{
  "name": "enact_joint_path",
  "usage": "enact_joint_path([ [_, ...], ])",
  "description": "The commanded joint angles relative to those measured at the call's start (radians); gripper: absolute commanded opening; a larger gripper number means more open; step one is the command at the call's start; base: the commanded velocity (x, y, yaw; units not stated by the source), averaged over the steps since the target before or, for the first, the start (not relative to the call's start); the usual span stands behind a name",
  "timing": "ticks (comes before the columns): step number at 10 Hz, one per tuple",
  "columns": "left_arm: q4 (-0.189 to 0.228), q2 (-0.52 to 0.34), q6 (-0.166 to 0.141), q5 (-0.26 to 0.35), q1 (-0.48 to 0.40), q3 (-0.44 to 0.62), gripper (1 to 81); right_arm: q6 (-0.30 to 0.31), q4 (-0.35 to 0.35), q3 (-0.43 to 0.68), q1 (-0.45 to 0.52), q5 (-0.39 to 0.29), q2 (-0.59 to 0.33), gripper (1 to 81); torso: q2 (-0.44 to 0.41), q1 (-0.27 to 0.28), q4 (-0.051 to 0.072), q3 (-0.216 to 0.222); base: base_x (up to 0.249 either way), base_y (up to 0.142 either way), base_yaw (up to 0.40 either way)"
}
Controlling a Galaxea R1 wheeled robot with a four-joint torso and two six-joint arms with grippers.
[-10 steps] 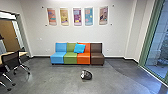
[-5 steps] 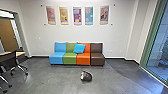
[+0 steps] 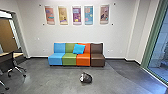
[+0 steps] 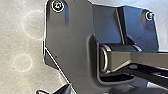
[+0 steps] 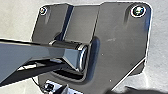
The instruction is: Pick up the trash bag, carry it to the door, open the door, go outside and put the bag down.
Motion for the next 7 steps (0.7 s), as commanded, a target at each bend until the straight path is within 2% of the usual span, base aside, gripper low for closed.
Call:
enact_joint_path([
  [1,-0.006,-0.006,0.002,0.061,-0.048,0.002,81.1,-0.002,-0.010,0.001,0.045,-0.049,-0.010,81.1,0.000,0.000,0.000,0.000,0.151,0.000,0.000],
  [3,-0.006,-0.008,0.002,0.059,-0.048,0.001,81.1,-0.002,-0.010,0.001,0.045,-0.049,-0.010,81.1,0.000,0.000,0.000,0.000,0.151,0.000,0.000],
  [7,-0.006,-0.008,0.002,0.061,-0.046,0.001,81.1,-0.002,-0.010,0.001,0.046,-0.049,-0.008,81.1,0.000,0.000,0.000,0.000,0.151,0.065,0.000],
])
